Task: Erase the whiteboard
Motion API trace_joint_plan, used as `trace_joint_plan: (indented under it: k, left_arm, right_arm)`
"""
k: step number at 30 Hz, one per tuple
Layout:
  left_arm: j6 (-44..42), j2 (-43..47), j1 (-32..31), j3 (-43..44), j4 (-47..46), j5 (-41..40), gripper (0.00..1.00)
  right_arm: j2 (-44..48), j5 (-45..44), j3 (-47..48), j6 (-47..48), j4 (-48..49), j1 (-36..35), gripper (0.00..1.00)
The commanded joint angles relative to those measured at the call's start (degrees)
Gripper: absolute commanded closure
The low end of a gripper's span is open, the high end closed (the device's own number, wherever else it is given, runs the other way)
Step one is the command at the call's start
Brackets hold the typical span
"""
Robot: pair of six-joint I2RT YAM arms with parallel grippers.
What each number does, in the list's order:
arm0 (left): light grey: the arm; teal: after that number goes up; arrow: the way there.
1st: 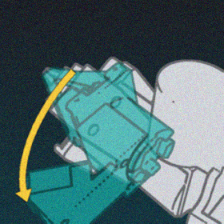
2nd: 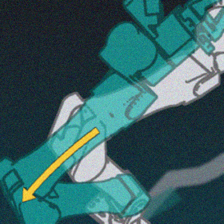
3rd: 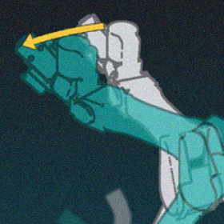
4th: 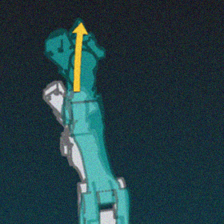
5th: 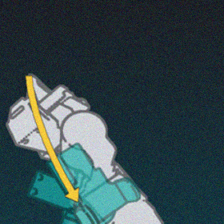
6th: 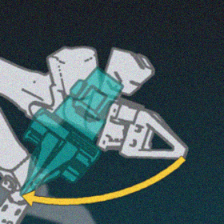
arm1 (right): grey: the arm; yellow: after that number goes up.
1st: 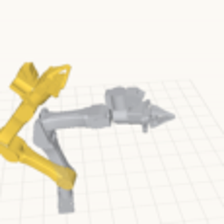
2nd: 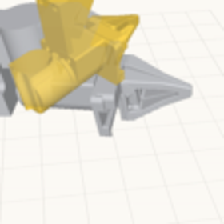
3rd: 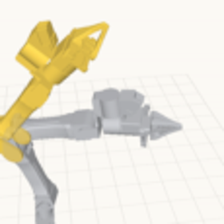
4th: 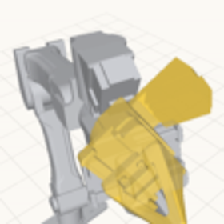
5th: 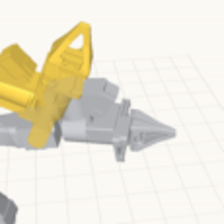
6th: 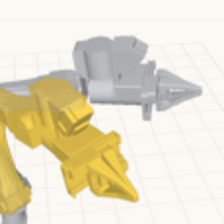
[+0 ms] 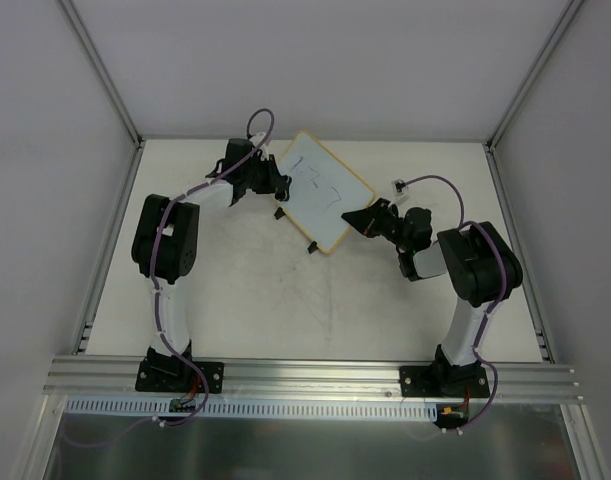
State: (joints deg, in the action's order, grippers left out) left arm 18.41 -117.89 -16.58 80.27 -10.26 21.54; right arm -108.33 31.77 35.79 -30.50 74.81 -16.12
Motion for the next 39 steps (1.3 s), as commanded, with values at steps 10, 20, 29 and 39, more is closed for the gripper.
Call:
trace_joint_plan:
  k: [10,20,29,39]
  left_arm:
    - [-0.75,-8.5,5.06,16.06,10.0,-0.62,1.0]
    - [-0.66,-6.48,3.93,13.43,10.0,0.08,1.0]
    - [1.36,-5.25,-2.05,9.12,9.65,-0.53,1.0]
    - [1.97,-0.24,-9.78,-1.5,3.15,-2.91,1.0]
  right_arm:
    - [-0.39,2.68,1.47,2.55,12.91,-1.37,1.0]
    - [-0.65,2.68,1.65,2.47,13.0,-1.46,1.0]
    - [-0.65,2.86,1.65,2.46,13.0,-1.55,1.0]
    - [-0.83,3.03,1.83,2.29,12.91,-1.63,1.0]
